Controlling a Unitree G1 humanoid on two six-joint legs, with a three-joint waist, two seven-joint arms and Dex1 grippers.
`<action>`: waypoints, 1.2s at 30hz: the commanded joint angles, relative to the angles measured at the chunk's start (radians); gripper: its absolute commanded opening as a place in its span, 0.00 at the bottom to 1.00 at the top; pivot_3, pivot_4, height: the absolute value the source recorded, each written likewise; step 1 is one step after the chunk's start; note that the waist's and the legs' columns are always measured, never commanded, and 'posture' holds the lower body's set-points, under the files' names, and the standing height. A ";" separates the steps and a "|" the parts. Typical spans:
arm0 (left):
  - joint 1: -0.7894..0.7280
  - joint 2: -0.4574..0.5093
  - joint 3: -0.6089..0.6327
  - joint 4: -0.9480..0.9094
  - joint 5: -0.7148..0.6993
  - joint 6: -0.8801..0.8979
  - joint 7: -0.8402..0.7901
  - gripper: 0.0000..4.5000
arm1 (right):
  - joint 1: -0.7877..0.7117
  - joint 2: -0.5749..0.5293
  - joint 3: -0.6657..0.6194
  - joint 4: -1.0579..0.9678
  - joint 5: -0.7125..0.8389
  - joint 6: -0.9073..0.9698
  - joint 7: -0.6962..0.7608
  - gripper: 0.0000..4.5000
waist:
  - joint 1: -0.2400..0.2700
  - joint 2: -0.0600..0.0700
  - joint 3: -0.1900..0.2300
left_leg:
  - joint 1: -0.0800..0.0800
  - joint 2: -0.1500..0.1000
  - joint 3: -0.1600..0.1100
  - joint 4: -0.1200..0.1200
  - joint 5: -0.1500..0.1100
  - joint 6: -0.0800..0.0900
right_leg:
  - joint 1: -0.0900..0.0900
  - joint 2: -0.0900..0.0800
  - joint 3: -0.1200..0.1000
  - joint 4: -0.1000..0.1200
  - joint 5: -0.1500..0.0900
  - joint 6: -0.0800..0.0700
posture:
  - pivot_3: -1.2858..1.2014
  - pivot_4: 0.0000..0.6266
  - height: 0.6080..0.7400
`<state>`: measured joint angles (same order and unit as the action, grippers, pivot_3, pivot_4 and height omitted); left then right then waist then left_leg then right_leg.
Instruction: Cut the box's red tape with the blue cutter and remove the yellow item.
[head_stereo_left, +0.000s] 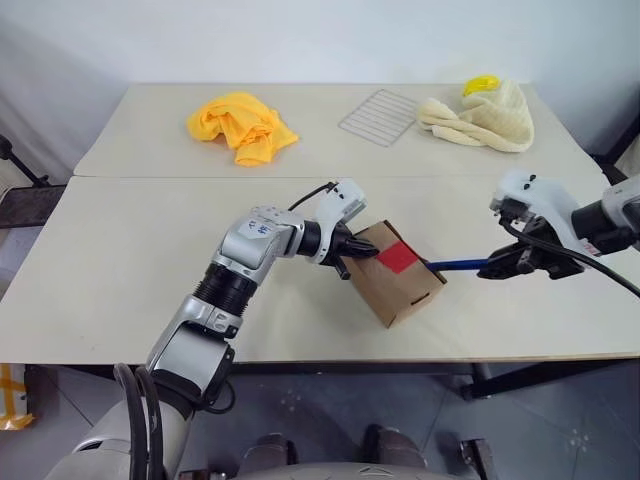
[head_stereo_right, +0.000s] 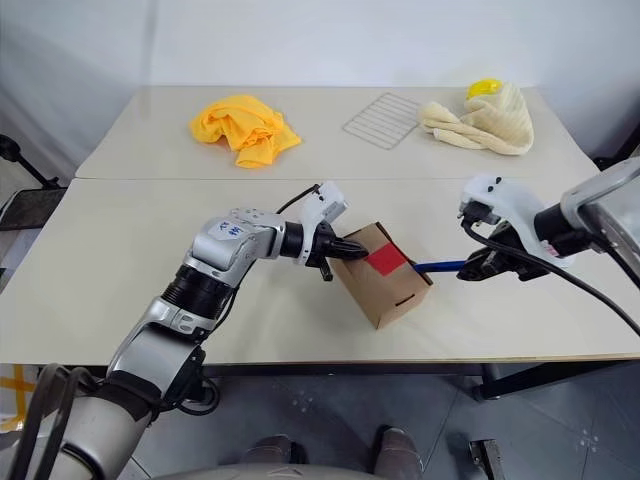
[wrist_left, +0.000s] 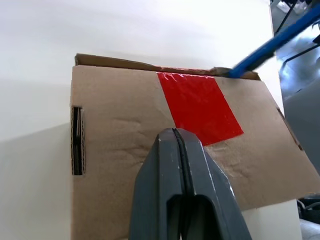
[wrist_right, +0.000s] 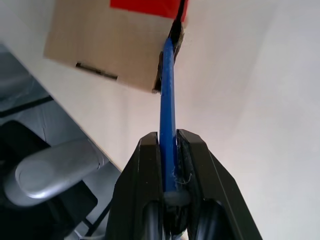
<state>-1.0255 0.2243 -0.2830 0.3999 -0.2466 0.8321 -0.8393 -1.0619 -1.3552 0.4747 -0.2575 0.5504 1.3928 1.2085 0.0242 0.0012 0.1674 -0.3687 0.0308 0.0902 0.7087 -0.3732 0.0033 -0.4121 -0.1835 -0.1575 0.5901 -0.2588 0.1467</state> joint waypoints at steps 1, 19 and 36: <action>0.012 0.001 -0.019 0.045 0.056 0.007 0.048 0.00 | 0.022 -0.051 -0.030 -0.044 0.002 -0.041 0.075 0.04 | 0.000 0.000 0.000 | 0.000 0.000 0.000 0.000 0.000 0.000 | 0.000 0.000 0.000 0.000 0.000 0.000 | 0.52 0.24 1.00; -0.010 -0.009 -0.043 0.094 0.069 -0.032 0.018 0.00 | 0.376 0.058 -0.789 0.103 -0.004 -0.186 -0.161 0.04 | 0.003 -0.005 -0.001 | -0.001 0.000 -0.001 0.006 -0.001 0.001 | 0.003 0.000 -0.001 0.000 0.003 -0.001 | 0.52 0.24 1.00; -0.013 -0.029 -0.054 0.103 0.085 -0.044 0.005 0.00 | 0.954 0.777 -0.988 0.287 -0.237 -0.946 -0.672 0.04 | 0.003 0.001 -0.005 | 0.001 -0.001 0.000 0.006 0.000 0.002 | 0.005 0.000 0.000 0.000 0.004 0.002 | 0.52 0.24 1.00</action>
<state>-1.0584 0.1979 -0.3024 0.4778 -0.2048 0.7610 -0.8433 -0.1217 -0.5727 -0.4807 0.0183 0.3292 0.4958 0.5606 0.0268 0.0026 0.1622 -0.3674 0.0301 0.0903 0.7151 -0.3731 0.0057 -0.4069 -0.1839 -0.1572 0.5900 -0.2544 0.1483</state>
